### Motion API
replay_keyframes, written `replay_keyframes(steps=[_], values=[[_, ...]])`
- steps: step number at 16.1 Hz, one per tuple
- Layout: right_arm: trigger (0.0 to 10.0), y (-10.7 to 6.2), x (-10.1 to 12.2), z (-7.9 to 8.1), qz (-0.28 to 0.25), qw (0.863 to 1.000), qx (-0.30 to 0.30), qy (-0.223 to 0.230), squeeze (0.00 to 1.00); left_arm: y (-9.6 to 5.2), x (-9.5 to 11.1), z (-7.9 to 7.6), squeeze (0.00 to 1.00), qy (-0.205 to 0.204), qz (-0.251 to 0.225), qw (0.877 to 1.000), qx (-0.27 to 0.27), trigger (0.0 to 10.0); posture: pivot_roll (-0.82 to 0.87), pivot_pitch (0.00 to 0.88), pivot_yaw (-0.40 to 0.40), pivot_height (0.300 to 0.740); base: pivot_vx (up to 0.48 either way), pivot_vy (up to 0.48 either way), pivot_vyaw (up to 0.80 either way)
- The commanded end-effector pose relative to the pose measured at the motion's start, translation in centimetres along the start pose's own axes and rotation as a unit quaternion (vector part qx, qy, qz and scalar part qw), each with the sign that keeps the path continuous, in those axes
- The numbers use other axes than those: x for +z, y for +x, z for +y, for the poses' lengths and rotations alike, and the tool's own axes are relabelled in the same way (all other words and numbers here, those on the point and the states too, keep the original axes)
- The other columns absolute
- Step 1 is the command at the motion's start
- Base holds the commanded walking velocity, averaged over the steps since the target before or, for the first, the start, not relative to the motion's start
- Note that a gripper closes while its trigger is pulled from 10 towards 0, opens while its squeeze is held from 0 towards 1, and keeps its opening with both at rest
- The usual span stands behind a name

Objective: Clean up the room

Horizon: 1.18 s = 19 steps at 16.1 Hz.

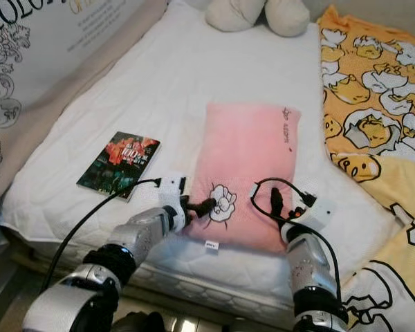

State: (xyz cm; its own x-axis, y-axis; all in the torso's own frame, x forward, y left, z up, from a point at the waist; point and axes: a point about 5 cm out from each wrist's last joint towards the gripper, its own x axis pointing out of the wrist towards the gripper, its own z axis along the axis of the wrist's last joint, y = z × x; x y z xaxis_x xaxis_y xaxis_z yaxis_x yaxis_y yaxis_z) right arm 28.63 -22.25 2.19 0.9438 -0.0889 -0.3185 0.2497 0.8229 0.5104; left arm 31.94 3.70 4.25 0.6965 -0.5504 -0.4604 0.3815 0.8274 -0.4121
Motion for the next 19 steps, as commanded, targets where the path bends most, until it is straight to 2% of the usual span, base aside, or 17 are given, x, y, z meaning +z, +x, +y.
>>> replay_keyframes(steps=[1,3,4,5,7,10,15,18,19], values=[[0.0,-0.1,-0.9,0.4,0.024,1.000,0.003,0.004,0.00,2.0,0.9,-6.9,0.00,0.005,-0.001,0.997,-0.079,0.0,-0.09,0.060,0.006,0.740,0.000,0.000,0.00],[0.0,-0.2,-1.1,0.3,0.027,1.000,0.002,0.008,0.00,2.0,1.0,-6.9,0.00,-0.006,-0.002,0.997,-0.076,0.0,-0.10,0.058,0.004,0.740,0.000,0.000,0.00],[0.0,-0.3,-1.2,0.3,0.029,1.000,0.002,0.010,0.00,2.1,0.9,-6.9,0.00,0.002,-0.003,0.997,-0.081,0.0,-0.10,0.055,0.002,0.740,0.000,0.000,0.00],[0.0,-0.5,-1.4,0.2,0.031,0.999,0.004,0.011,0.00,2.1,0.6,-6.8,0.00,0.020,0.001,0.996,-0.083,0.0,-0.10,0.055,0.002,0.740,0.000,0.000,0.00],[0.0,-0.8,-2.0,0.1,0.040,0.999,0.001,0.014,0.00,1.9,-0.6,-6.4,0.00,0.081,0.021,0.992,-0.093,0.0,-0.09,0.051,-0.002,0.740,0.000,0.000,0.00],[0.0,-1.3,-2.9,-0.1,0.051,0.999,-0.001,0.011,0.00,1.9,-0.9,-6.3,0.00,0.048,0.016,0.995,-0.084,0.0,-0.10,0.048,-0.003,0.740,0.000,0.000,0.00],[0.0,-1.7,-3.5,-1.0,0.068,0.997,-0.018,0.010,0.00,1.9,-0.1,-6.2,0.00,0.041,-0.006,0.995,-0.093,0.0,-0.10,0.022,0.004,0.740,0.000,0.000,0.00],[0.0,-2.0,-4.3,-1.5,0.082,0.996,-0.031,0.010,0.00,2.0,0.1,-6.3,0.00,0.023,-0.023,0.996,-0.086,0.0,-0.11,0.023,0.002,0.740,0.000,0.000,0.00],[0.0,-1.8,-4.2,-1.4,0.079,0.996,-0.031,0.006,0.00,2.0,0.7,-6.2,0.00,0.038,-0.035,0.995,-0.081,0.0,-0.10,0.004,-0.001,0.740,0.000,0.000,0.00]])
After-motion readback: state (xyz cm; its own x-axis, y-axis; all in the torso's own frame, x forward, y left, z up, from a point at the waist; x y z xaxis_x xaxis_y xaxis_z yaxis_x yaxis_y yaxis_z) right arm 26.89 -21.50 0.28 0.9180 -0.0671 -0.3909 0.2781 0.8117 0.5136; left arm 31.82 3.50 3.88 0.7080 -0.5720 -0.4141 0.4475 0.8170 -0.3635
